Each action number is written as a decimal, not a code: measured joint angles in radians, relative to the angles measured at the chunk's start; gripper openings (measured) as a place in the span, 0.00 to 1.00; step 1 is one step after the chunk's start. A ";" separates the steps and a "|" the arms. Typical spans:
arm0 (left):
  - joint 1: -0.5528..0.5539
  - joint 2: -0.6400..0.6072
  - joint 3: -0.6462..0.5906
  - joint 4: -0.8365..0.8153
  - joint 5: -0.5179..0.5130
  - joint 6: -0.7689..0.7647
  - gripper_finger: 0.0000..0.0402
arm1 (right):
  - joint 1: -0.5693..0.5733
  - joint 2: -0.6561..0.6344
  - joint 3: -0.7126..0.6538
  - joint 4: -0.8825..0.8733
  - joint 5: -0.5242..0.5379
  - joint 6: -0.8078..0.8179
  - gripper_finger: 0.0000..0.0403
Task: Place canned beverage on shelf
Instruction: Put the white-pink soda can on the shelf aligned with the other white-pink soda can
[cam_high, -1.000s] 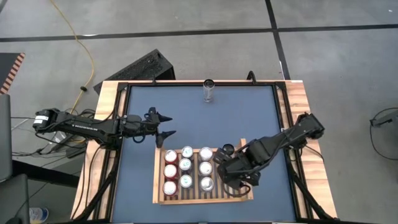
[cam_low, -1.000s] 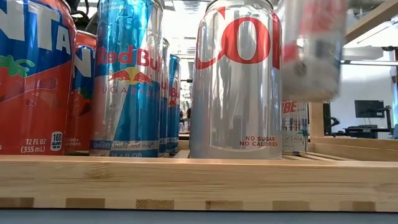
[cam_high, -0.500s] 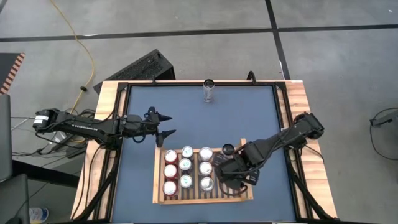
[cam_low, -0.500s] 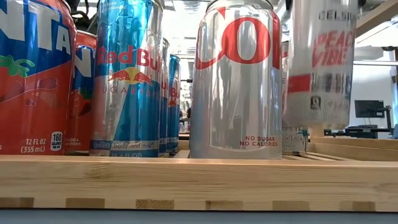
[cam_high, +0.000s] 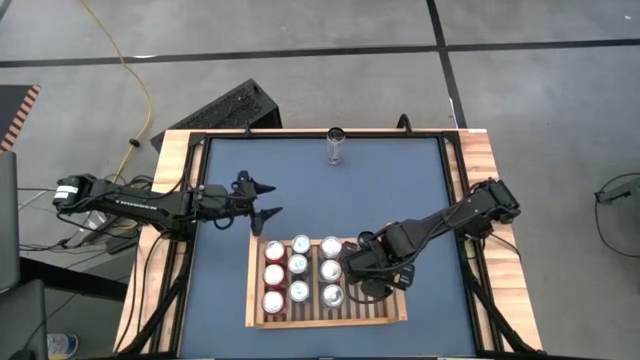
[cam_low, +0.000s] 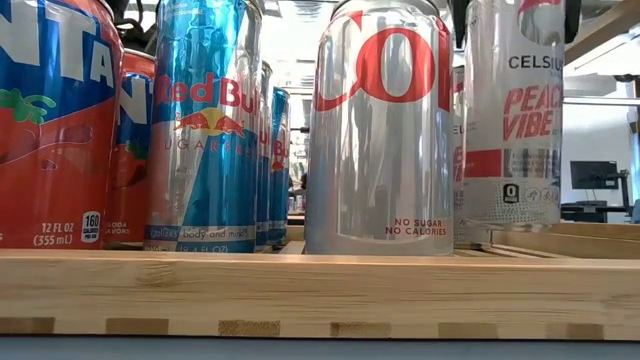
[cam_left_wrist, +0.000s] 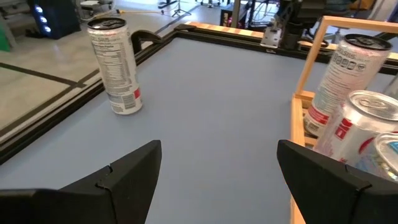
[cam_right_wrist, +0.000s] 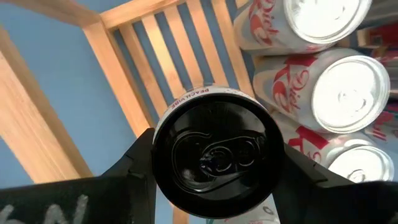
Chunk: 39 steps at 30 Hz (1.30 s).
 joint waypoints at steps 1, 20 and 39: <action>0.001 0.000 0.000 0.000 -0.002 0.002 0.76 | -0.003 0.000 0.000 0.003 -0.003 -0.001 0.50; 0.001 0.000 0.000 0.000 -0.008 0.004 0.76 | -0.038 0.000 0.001 0.009 -0.057 -0.019 0.50; 0.000 0.001 0.000 0.002 -0.020 0.000 0.76 | -0.050 -0.005 -0.093 0.055 -0.049 -0.024 0.50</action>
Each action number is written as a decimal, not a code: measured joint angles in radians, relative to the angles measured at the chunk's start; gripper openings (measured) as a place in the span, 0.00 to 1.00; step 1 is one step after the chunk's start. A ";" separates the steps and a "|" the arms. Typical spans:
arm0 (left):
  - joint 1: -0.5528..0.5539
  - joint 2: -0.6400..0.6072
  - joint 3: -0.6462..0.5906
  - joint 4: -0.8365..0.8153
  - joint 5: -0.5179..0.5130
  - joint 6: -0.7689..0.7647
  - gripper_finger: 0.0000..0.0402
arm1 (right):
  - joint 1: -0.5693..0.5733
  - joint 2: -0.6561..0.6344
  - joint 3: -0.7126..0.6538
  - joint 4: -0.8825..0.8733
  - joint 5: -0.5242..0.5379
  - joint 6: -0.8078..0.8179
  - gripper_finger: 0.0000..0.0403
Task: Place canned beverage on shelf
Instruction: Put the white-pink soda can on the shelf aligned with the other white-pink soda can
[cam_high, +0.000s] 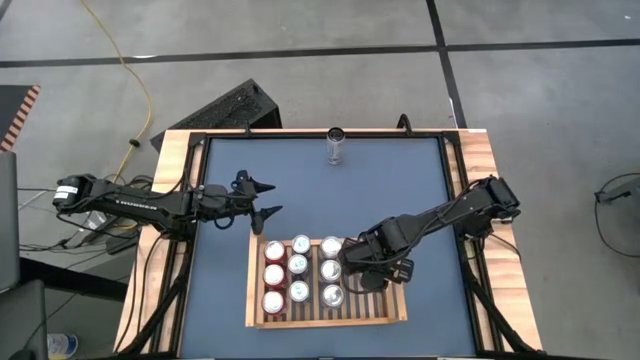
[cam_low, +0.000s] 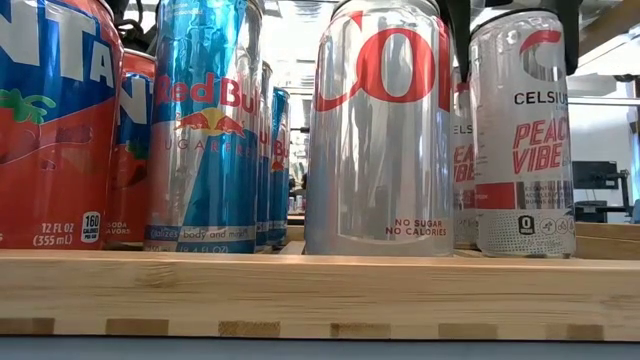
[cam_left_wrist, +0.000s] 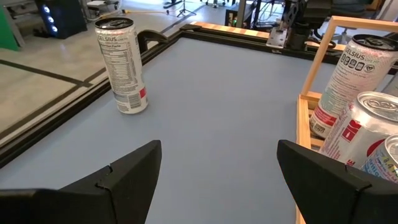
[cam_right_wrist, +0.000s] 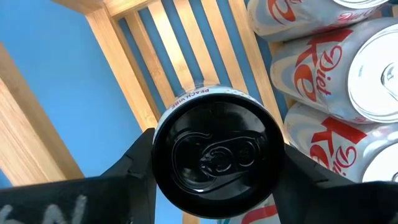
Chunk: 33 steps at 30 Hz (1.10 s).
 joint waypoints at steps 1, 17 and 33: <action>0.000 0.000 0.000 0.000 -0.001 0.000 0.76 | 0.000 0.000 -0.001 0.001 0.000 0.000 0.50; 0.000 0.000 0.000 0.002 -0.007 0.006 0.76 | -0.012 0.006 0.026 -0.025 0.009 0.034 0.51; 0.000 0.000 0.000 -0.002 -0.007 0.000 0.76 | -0.021 0.006 0.024 0.003 0.007 0.050 0.51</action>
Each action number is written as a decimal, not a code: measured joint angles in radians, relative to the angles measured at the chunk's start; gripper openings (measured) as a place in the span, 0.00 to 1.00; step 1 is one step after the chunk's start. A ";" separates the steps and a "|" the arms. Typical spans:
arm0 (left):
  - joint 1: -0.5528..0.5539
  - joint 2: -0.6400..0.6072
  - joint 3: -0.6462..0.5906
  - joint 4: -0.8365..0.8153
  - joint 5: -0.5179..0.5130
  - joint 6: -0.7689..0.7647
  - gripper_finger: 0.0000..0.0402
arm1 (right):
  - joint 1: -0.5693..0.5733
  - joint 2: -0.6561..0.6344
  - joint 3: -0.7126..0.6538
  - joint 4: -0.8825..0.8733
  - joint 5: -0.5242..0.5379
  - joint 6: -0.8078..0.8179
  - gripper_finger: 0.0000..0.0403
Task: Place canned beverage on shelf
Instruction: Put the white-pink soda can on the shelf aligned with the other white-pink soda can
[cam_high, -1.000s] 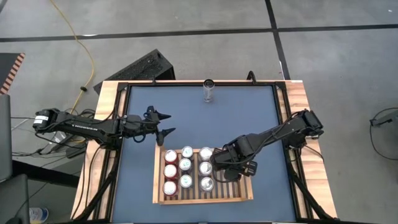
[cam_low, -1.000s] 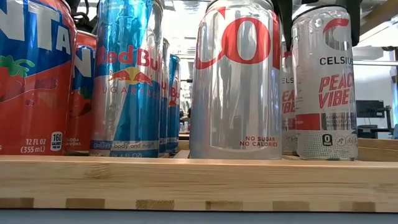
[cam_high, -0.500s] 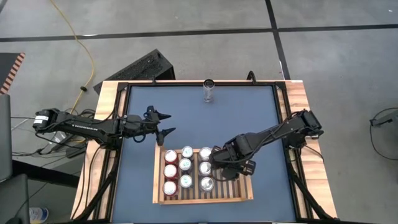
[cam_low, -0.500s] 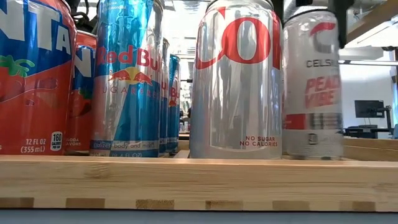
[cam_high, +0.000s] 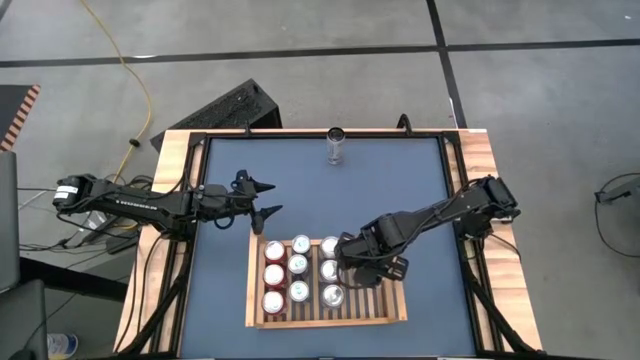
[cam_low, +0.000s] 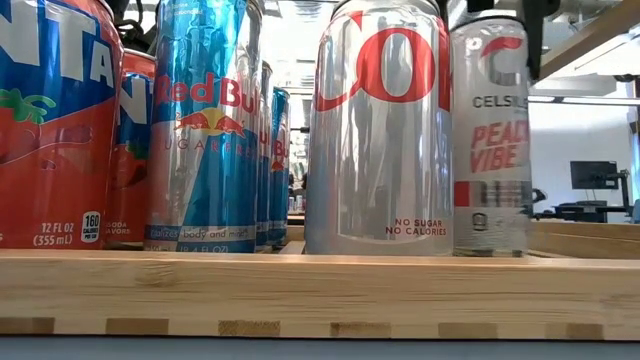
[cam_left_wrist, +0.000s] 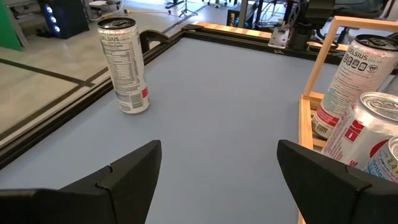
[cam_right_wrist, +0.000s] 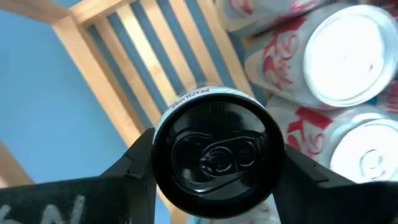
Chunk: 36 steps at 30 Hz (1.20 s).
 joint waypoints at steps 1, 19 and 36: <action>0.000 0.000 0.000 0.000 0.000 0.000 0.76 | 0.000 0.000 0.000 0.009 0.000 0.001 0.51; 0.000 0.000 0.000 -0.001 0.000 0.000 0.76 | 0.001 0.000 0.000 0.024 -0.005 0.006 0.51; 0.000 0.000 0.000 0.000 0.000 0.000 0.76 | -0.008 -0.012 -0.067 0.042 -0.023 0.043 0.51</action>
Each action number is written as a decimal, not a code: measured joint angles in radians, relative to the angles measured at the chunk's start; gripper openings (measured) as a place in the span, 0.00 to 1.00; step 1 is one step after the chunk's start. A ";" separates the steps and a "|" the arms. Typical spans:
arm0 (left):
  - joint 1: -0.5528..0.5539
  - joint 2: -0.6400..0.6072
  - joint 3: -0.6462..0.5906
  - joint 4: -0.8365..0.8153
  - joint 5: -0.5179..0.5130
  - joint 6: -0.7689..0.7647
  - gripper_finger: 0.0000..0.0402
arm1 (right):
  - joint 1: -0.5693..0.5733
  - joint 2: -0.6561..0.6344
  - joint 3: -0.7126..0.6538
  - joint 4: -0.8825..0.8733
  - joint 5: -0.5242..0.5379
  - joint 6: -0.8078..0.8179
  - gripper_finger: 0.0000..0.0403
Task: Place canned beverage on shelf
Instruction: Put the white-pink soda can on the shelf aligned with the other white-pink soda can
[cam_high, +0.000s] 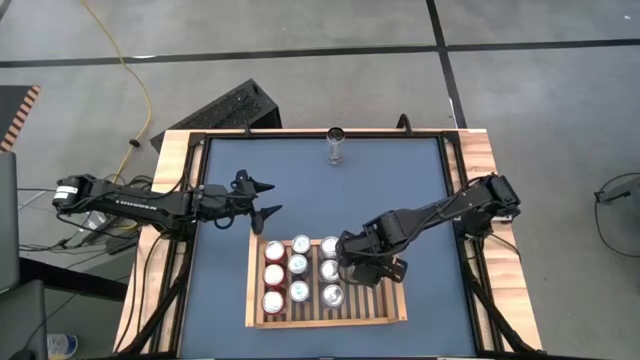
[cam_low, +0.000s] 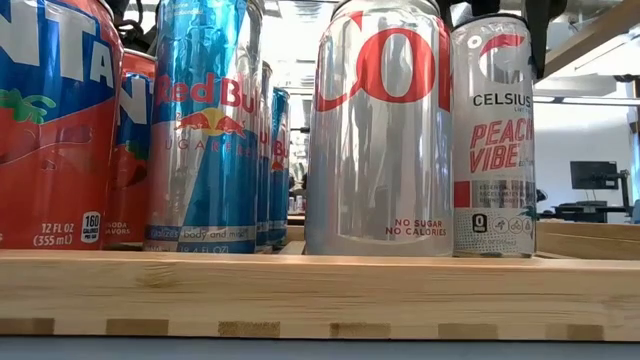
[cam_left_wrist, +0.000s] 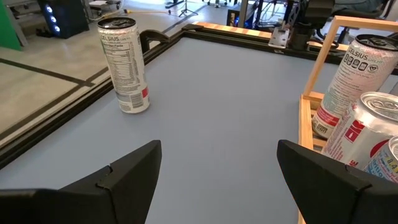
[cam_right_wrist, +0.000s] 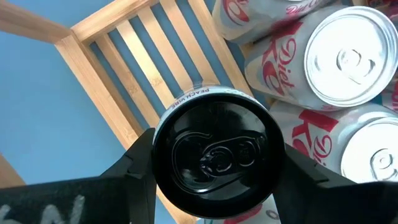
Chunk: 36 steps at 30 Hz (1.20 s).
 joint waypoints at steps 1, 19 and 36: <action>0.000 0.000 0.000 0.000 0.000 0.000 0.76 | 0.001 0.001 -0.001 0.000 0.001 0.001 0.51; 0.000 0.001 0.000 0.014 0.000 0.003 0.76 | -0.022 0.003 0.025 -0.014 0.016 0.110 0.64; 0.000 0.001 0.000 0.019 0.000 0.002 0.76 | 0.000 0.004 0.025 -0.005 0.024 0.236 0.65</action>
